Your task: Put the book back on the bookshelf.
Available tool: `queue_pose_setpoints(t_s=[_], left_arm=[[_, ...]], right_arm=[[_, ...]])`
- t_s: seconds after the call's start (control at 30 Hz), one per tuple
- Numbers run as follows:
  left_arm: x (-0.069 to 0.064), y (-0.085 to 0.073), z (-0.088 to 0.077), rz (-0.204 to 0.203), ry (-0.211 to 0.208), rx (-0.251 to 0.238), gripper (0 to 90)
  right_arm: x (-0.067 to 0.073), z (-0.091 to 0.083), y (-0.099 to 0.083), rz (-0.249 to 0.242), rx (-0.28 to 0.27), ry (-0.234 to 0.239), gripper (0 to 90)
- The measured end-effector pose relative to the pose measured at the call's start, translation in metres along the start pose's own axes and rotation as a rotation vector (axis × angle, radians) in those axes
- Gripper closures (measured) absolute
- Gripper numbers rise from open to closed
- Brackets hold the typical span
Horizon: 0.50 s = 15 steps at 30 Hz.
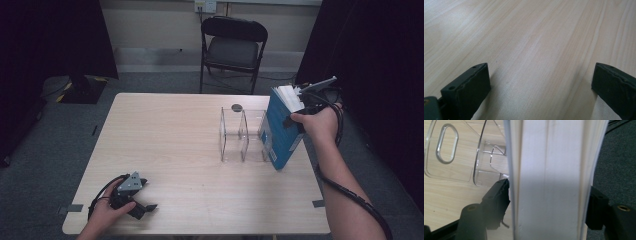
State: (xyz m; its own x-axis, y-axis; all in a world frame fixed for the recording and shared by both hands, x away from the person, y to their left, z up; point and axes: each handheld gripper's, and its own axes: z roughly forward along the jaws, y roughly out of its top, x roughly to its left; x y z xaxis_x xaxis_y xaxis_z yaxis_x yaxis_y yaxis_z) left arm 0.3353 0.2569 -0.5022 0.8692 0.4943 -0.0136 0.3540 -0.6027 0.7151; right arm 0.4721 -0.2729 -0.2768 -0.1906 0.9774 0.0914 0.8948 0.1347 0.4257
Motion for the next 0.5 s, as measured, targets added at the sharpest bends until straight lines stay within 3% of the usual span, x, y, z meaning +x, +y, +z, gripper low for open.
queue_pose_setpoints(t_s=[0.5], left_arm=[[-0.001, 0.000, 0.000, 0.003, -0.002, 0.008, 0.0]], right_arm=[[-0.001, -0.011, -0.008, -0.009, -0.011, 0.011, 22.4]])
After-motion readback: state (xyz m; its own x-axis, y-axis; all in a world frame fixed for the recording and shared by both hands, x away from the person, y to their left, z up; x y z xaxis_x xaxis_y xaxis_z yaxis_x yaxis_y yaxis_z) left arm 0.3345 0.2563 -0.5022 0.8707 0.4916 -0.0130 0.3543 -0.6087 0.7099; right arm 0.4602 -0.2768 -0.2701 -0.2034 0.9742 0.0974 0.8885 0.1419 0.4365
